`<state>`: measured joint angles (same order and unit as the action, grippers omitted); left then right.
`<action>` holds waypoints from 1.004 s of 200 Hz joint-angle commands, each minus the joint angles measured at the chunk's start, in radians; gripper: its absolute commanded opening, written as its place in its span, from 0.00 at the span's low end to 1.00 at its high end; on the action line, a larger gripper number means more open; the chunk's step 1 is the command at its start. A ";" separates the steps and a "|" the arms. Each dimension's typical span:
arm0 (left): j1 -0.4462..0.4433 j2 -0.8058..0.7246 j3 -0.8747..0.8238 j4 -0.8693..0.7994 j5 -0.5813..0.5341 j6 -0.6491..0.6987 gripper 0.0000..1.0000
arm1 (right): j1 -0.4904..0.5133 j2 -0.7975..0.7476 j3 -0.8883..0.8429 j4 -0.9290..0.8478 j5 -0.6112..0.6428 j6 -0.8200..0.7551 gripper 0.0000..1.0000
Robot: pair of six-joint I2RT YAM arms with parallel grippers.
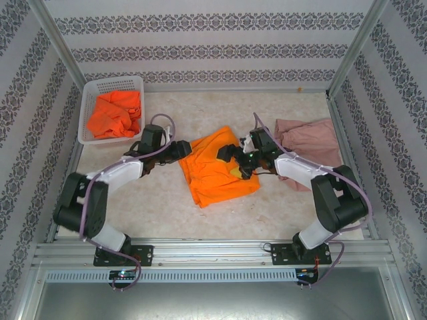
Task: Fold and stack the shorts
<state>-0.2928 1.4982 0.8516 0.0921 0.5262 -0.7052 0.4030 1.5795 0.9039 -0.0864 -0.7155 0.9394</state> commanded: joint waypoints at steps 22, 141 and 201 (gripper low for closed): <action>-0.071 -0.097 -0.028 0.019 0.050 -0.071 0.54 | -0.033 0.037 0.174 -0.033 0.004 -0.009 0.98; -0.272 0.056 -0.334 0.300 -0.025 -0.204 0.50 | -0.048 0.588 0.611 -0.028 -0.042 0.017 0.98; -0.275 0.104 -0.324 0.227 -0.024 -0.135 0.48 | -0.044 0.617 0.643 0.006 -0.039 0.038 0.98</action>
<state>-0.5503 1.5753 0.5220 0.4217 0.5167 -0.8902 0.3683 2.2044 1.5356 -0.0994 -0.7612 0.9737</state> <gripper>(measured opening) 0.478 0.978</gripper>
